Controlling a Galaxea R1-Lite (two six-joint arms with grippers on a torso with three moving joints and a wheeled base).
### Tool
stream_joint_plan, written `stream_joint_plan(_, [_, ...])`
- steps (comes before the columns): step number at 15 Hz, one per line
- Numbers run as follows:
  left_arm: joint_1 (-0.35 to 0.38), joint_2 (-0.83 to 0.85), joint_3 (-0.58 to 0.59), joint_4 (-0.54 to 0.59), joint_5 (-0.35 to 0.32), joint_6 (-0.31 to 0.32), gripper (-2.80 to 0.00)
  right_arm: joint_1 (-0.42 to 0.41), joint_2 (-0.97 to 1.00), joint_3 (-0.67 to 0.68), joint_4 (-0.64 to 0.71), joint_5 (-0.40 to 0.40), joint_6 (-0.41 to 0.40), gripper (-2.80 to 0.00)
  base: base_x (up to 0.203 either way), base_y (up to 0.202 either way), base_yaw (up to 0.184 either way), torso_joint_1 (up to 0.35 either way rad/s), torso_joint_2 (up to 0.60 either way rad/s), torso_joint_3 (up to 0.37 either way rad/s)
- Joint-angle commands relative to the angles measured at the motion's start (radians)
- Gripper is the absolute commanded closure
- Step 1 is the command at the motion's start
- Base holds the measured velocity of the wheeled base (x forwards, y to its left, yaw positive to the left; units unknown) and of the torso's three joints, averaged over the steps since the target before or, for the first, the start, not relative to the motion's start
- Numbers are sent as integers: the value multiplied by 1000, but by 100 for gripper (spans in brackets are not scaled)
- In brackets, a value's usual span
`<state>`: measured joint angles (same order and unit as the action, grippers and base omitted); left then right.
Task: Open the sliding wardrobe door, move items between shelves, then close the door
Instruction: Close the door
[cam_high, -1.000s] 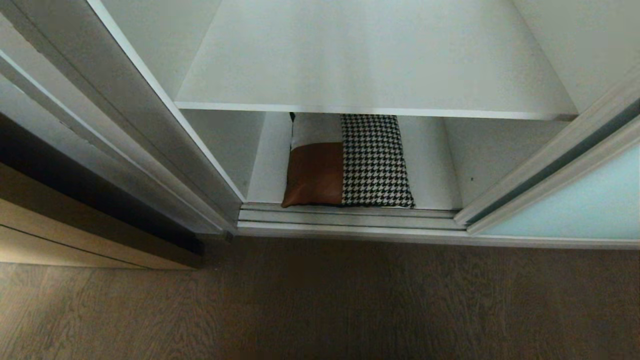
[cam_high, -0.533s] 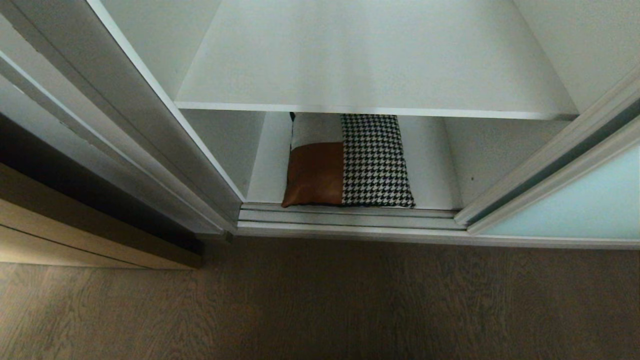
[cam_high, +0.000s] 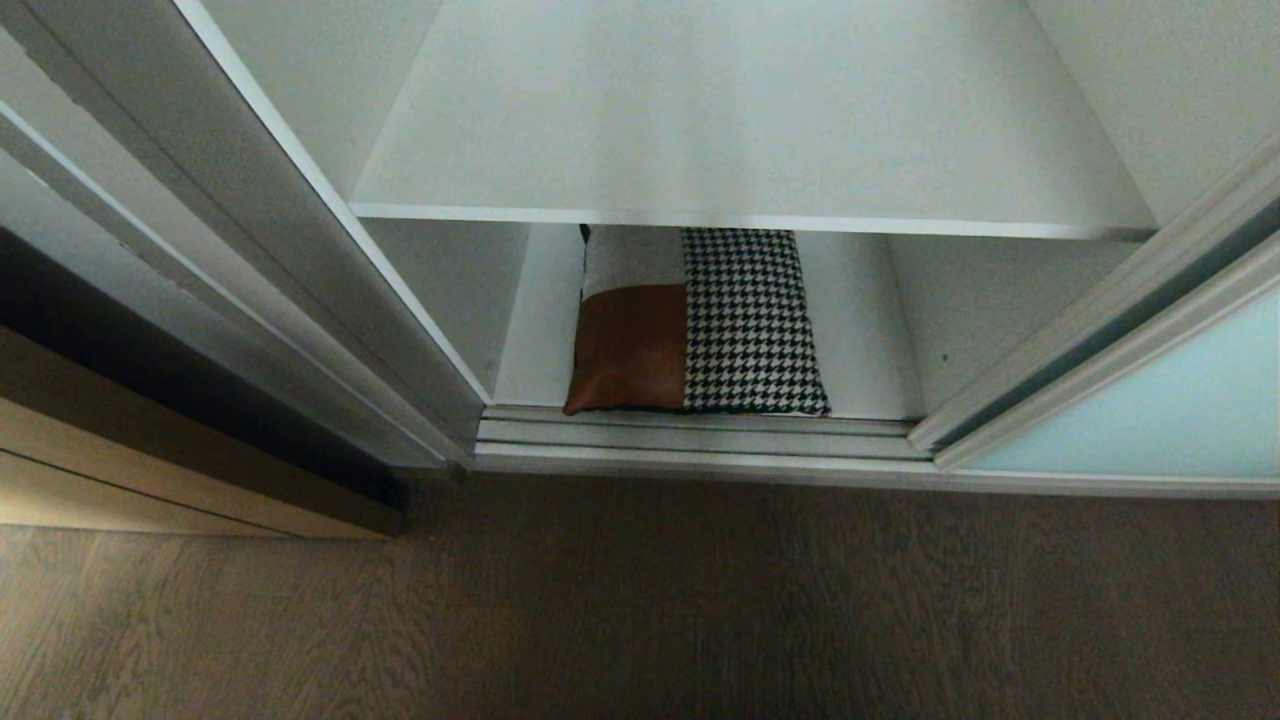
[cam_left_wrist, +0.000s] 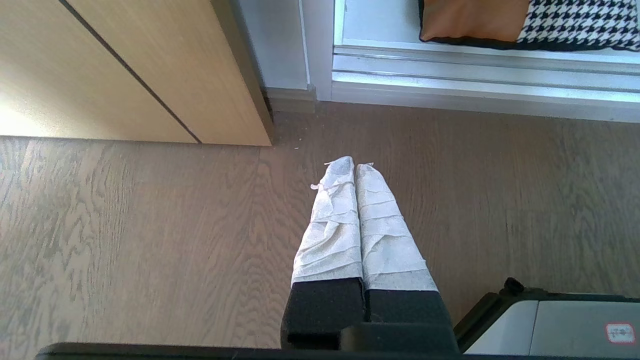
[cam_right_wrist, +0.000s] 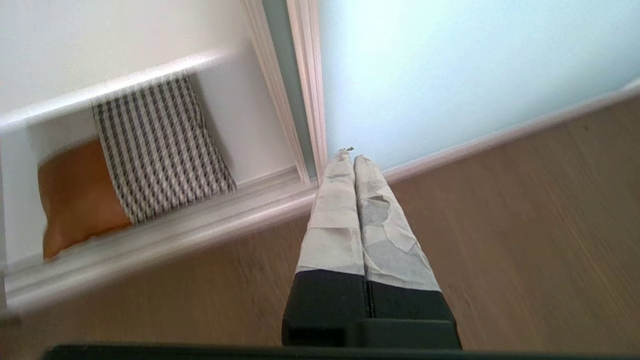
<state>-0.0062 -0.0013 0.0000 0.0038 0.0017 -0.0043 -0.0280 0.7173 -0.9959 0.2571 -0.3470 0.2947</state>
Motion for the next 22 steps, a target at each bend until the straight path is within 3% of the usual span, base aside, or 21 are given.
stream_joint_plan(1, [0,1,2,0,0,0,0,-6,64,-7,-41,-6,1,0,0,0,0,0,0,0])
stream_joint_plan(3, [0,0,2,-1,0,0,0,-27,87,1,-71,8,-1,0,0,0,0,0,0,0])
stream_joint_plan(5, [0,0,2,0,0,0,0,-104,120,2,-106,62,-2,0,0,0,0,0,0,0])
stream_joint_plan(13, [0,0,2,-1,0,0,0,-456,214,16,-268,569,-8,0,0,0,0,0,0,0])
stream_joint_plan(17, [0,0,2,1,0,0,0,-558,275,35,-375,693,-7,0,0,0,0,0,0,0])
stream_joint_plan(22, [0,0,2,0,0,0,0,-607,334,53,-467,756,-10,0,0,0,0,0,0,0])
